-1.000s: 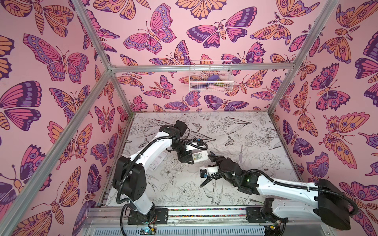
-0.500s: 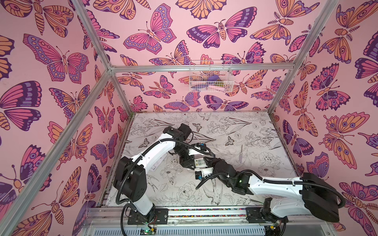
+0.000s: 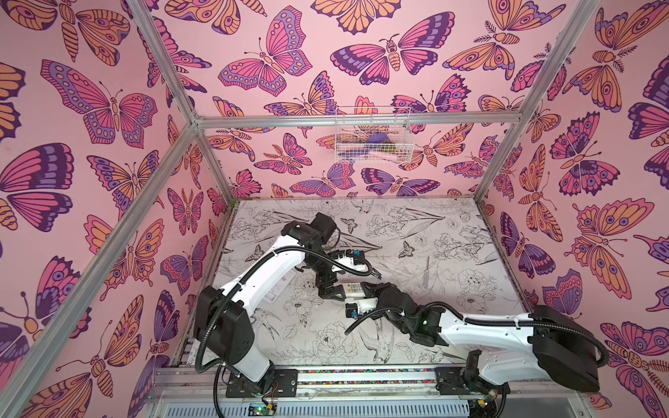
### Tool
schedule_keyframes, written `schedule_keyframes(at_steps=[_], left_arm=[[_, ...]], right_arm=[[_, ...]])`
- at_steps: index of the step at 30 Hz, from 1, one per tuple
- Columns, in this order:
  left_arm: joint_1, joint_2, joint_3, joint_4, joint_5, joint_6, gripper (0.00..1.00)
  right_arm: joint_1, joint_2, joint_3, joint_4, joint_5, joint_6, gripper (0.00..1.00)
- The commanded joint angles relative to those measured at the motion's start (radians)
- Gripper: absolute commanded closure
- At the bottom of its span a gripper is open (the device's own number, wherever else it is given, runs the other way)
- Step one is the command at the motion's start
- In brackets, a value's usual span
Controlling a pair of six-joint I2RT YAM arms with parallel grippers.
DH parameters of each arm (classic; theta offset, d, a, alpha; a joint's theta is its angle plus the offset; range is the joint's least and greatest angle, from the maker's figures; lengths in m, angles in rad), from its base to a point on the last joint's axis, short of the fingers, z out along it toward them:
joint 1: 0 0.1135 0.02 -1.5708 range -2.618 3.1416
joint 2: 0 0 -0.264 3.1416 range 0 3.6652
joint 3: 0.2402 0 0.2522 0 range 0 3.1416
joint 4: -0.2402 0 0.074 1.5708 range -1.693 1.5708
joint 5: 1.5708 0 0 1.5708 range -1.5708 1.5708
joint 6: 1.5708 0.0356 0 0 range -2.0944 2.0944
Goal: Unload the batteries from the remote control
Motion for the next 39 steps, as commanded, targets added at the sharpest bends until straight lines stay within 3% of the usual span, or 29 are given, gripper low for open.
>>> schedule_keyframes(at_steps=[1, 6, 12, 28, 35, 39], left_arm=[[0.008, -0.039, 0.084, -0.065, -0.002, 0.042, 0.00], [0.029, -0.045, 0.135, -0.084, 0.050, 0.047, 0.00], [0.031, 0.000, 0.163, -0.064, 0.137, 0.043, 0.03], [0.012, 0.095, 0.158, 0.039, 0.256, -0.048, 0.16], [0.010, 0.102, 0.113, 0.053, 0.241, -0.056, 0.35], [0.011, 0.071, 0.066, 0.079, 0.250, -0.072, 0.37]], right_arm=[[-0.067, -0.069, 0.001, -0.077, -0.144, 0.271, 0.99], [-0.241, -0.148, -0.042, -0.065, -0.431, 0.598, 0.99], [-0.347, -0.180, -0.090, 0.059, -0.635, 0.797, 1.00], [-0.357, -0.107, -0.034, 0.120, -0.876, 0.921, 1.00], [-0.359, -0.071, -0.009, 0.140, -0.916, 0.927, 1.00], [-0.358, -0.037, 0.002, 0.165, -0.923, 0.930, 1.00]])
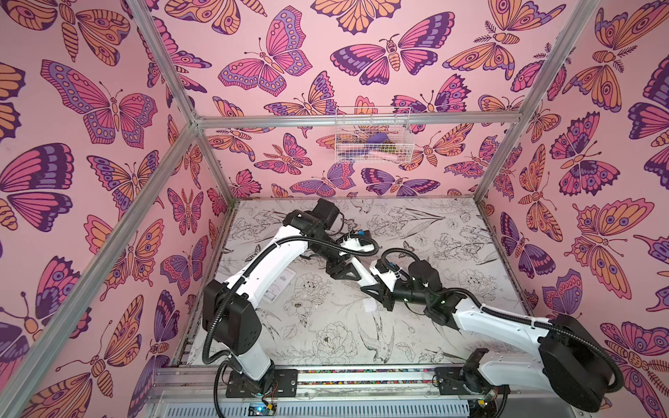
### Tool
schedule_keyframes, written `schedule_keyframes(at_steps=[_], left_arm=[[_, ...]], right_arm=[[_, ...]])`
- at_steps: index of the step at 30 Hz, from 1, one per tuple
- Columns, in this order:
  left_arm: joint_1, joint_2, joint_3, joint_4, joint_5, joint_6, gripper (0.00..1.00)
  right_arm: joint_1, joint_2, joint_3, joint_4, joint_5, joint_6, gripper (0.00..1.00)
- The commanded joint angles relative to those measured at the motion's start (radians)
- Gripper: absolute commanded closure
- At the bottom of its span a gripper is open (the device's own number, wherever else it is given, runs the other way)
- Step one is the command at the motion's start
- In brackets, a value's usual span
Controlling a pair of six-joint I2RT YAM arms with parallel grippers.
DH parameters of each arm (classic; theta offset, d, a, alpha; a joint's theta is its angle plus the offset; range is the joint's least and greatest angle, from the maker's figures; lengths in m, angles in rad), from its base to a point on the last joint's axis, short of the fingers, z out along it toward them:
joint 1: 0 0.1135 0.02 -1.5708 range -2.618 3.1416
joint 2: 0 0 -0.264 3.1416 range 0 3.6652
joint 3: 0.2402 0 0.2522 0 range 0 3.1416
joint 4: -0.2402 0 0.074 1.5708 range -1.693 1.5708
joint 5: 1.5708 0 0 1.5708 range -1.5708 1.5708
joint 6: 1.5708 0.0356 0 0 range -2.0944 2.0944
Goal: Unload the batteries from the remote control
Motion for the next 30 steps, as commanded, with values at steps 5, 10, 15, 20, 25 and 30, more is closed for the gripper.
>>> schedule_keyframes(at_steps=[5, 10, 15, 20, 25, 30], left_arm=[[0.000, -0.041, -0.081, 0.040, 0.027, -0.023, 0.50], [0.018, -0.056, -0.136, 0.078, 0.027, -0.046, 0.64], [0.038, -0.075, -0.192, 0.108, 0.045, -0.061, 0.71], [0.079, -0.096, -0.277, 0.188, 0.055, -0.116, 0.80], [0.111, -0.101, -0.369, 0.327, 0.046, -0.220, 0.89], [0.128, -0.103, -0.468, 0.472, -0.023, -0.322, 0.91]], right_arm=[[-0.008, 0.082, 0.058, 0.096, -0.076, 0.023, 1.00], [-0.018, 0.142, 0.062, 0.139, -0.111, 0.037, 1.00], [-0.029, 0.222, 0.068, 0.192, -0.159, 0.063, 0.98], [-0.059, 0.303, 0.076, 0.281, -0.225, 0.105, 0.91], [-0.090, 0.396, 0.079, 0.353, -0.257, 0.131, 0.63], [-0.120, 0.378, 0.032, 0.369, -0.178, 0.160, 0.42]])
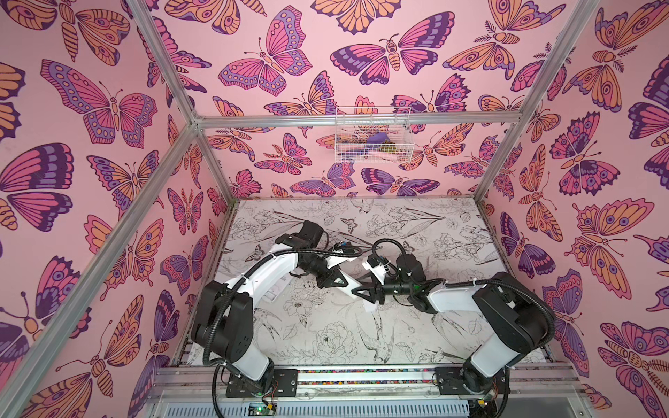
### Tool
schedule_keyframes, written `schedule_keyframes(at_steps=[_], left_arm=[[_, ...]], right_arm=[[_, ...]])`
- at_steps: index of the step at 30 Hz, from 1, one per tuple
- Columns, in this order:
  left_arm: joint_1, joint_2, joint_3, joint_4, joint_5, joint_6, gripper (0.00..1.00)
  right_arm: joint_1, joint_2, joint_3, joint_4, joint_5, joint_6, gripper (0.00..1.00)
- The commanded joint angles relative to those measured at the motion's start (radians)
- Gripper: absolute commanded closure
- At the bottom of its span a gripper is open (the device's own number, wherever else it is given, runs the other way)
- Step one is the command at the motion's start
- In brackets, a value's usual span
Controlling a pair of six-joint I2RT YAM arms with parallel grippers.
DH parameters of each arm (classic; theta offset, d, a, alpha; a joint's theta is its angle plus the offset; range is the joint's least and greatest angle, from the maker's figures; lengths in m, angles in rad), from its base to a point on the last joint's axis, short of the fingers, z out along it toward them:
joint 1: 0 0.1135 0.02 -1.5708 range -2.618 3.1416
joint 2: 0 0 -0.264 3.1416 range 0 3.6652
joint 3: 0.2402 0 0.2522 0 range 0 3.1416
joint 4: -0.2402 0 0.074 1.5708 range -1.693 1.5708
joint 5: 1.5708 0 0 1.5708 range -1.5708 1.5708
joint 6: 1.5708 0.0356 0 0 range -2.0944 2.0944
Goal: Unload the batteries from the remote control
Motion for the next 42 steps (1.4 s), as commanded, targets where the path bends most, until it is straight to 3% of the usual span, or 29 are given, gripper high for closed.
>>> schedule_keyframes(at_steps=[1, 4, 7, 11, 15, 20, 29, 38, 42], left_arm=[[0.015, -0.025, -0.050, 0.146, -0.029, -0.132, 0.91], [0.031, -0.033, -0.069, 0.197, -0.046, -0.198, 0.92], [0.056, -0.039, -0.092, 0.278, -0.075, -0.313, 0.95], [0.108, -0.055, -0.135, 0.395, -0.005, -0.505, 0.98], [0.134, -0.069, -0.169, 0.490, 0.115, -0.625, 1.00], [0.133, -0.073, -0.183, 0.569, 0.207, -0.706, 1.00], [0.138, -0.081, -0.240, 0.711, 0.256, -0.826, 1.00], [0.138, -0.084, -0.240, 0.728, 0.272, -0.842, 1.00], [0.140, -0.082, -0.240, 0.726, 0.244, -0.842, 1.00]], right_arm=[[-0.012, -0.032, -0.029, 0.037, 0.101, 0.042, 0.40], [-0.012, -0.081, -0.047, -0.050, 0.195, 0.043, 0.32], [-0.011, -0.187, -0.069, -0.137, 0.341, 0.116, 0.30], [-0.011, -0.291, -0.062, -0.267, 0.507, 0.351, 0.30], [-0.008, -0.322, -0.044, -0.343, 0.579, 0.603, 0.31], [-0.008, -0.239, 0.030, -0.371, 0.477, 0.786, 0.32], [-0.008, -0.119, 0.178, -0.382, 0.328, 0.807, 0.34], [-0.009, -0.068, 0.229, -0.381, 0.274, 0.808, 0.50], [-0.006, -0.077, 0.219, -0.387, 0.263, 0.803, 0.62]])
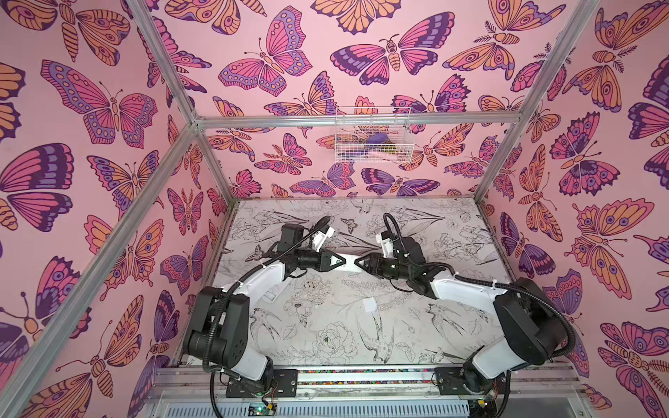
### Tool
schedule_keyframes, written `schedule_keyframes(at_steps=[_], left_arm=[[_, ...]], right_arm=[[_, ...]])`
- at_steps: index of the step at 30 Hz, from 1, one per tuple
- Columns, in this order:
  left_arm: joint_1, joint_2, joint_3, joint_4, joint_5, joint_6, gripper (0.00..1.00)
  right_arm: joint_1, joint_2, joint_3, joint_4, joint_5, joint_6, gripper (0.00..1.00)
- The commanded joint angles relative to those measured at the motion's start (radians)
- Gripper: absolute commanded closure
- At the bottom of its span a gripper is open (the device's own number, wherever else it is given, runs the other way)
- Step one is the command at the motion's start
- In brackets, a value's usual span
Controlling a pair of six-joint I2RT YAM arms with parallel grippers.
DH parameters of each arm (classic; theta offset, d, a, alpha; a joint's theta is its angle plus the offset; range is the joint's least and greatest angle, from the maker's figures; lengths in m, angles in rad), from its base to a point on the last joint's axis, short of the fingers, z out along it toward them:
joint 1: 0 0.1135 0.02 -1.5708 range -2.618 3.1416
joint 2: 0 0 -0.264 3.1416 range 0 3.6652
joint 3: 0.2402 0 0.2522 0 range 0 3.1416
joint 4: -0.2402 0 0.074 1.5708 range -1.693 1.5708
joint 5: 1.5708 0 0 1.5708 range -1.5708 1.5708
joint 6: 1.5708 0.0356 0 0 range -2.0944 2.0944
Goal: Unload the batteries from the remote control
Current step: 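Close the right gripper on the remote's battery-cover end while the left holds it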
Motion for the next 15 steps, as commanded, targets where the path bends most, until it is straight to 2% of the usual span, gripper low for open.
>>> schedule_keyframes(at_steps=[1, 7, 11, 12, 15], left_arm=[[0.001, -0.025, -0.007, 0.032, 0.025, -0.004, 1.00], [0.001, -0.022, -0.006, 0.031, 0.025, -0.010, 1.00], [0.004, -0.023, -0.008, 0.029, 0.024, -0.008, 1.00], [0.005, -0.025, -0.008, 0.030, 0.030, -0.010, 1.00], [0.005, -0.025, -0.010, 0.042, 0.065, -0.019, 1.00]], right_arm=[[0.003, 0.005, 0.004, -0.020, -0.004, -0.001, 0.65], [0.002, -0.033, 0.002, -0.088, 0.043, -0.041, 0.79], [0.002, -0.038, 0.000, -0.064, 0.027, -0.041, 0.81], [0.001, -0.034, 0.002, -0.062, 0.020, -0.039, 0.78], [0.004, -0.013, 0.018, -0.066, 0.007, -0.038, 0.57]])
